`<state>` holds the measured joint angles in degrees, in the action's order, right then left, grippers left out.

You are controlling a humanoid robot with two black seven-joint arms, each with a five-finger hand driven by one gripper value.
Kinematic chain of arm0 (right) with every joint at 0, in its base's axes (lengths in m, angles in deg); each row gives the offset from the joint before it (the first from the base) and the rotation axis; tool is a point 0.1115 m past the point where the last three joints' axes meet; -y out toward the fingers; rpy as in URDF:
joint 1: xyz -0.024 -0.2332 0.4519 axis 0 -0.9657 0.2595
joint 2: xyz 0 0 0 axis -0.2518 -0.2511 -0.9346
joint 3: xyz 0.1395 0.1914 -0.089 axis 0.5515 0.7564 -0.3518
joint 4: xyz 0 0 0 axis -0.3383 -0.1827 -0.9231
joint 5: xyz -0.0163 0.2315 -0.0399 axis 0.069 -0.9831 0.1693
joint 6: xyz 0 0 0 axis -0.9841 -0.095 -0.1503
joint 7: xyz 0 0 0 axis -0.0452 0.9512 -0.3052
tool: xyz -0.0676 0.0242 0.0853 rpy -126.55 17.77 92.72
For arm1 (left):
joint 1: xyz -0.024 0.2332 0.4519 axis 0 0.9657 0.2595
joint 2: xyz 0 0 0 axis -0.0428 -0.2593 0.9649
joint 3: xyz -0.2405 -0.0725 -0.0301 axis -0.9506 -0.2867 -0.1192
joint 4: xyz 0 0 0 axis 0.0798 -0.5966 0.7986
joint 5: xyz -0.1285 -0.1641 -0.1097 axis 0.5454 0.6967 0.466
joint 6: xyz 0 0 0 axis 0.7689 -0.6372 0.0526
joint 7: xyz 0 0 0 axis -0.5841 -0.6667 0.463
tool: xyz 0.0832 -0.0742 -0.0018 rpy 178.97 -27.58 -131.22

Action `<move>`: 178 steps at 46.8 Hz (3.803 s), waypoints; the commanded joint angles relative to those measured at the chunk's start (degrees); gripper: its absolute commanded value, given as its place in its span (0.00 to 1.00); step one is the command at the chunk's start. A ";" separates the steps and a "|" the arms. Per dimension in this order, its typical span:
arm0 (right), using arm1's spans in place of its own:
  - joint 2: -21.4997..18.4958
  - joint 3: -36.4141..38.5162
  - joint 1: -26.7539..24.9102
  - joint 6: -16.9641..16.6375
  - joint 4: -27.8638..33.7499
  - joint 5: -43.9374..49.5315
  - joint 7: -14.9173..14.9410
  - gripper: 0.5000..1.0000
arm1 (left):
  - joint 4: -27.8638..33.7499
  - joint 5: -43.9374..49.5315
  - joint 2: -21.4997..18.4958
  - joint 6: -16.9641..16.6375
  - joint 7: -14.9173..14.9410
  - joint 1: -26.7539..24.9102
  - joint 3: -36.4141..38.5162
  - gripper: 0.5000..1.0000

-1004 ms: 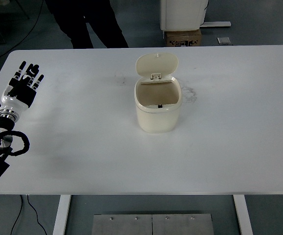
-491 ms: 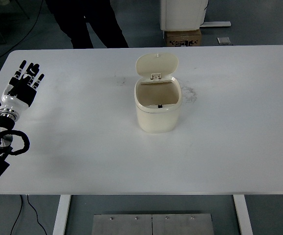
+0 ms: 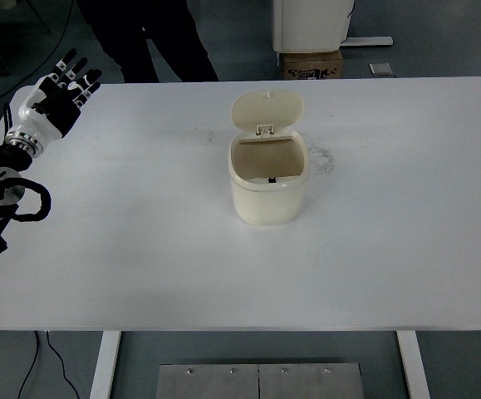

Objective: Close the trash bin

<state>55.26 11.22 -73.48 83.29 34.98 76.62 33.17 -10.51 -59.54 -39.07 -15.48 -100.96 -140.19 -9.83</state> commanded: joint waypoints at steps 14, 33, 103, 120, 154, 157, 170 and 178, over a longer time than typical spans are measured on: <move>0.00 0.00 0.00 0.00 0.00 0.01 0.01 0.98 | 12.15 -0.22 -4.61 -0.62 5.36 -11.60 19.37 1.00; 0.00 0.00 0.00 0.00 0.00 0.01 0.01 0.98 | 20.50 -0.40 -6.90 0.52 13.63 -24.61 29.13 1.00; 0.00 0.00 0.00 0.00 0.00 -0.08 0.01 0.98 | 23.23 -28.17 2.33 15.92 19.43 -44.65 43.72 1.00; 0.00 0.00 0.00 0.00 0.00 0.01 0.01 0.98 | 26.83 -28.08 4.00 15.92 19.43 -46.06 43.72 1.00; 0.00 0.00 0.00 0.00 0.00 -0.08 0.01 0.98 | 34.04 -27.64 4.44 15.92 24.44 -47.64 46.62 1.00; 0.00 0.00 0.00 0.00 0.00 0.01 0.01 0.98 | 34.48 -27.64 4.44 15.92 24.79 -47.90 47.67 1.00; 0.00 0.00 0.00 0.00 0.00 0.01 0.01 0.98 | 34.75 -28.17 4.70 15.92 24.88 -48.61 49.44 1.00; 0.00 0.00 0.00 0.00 0.00 0.01 0.01 0.98 | 34.83 -28.26 5.41 15.92 24.88 -48.43 49.70 1.00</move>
<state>55.26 11.22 -73.48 83.27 34.98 76.62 33.18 24.27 -87.77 -33.73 0.43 -76.08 -188.76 39.61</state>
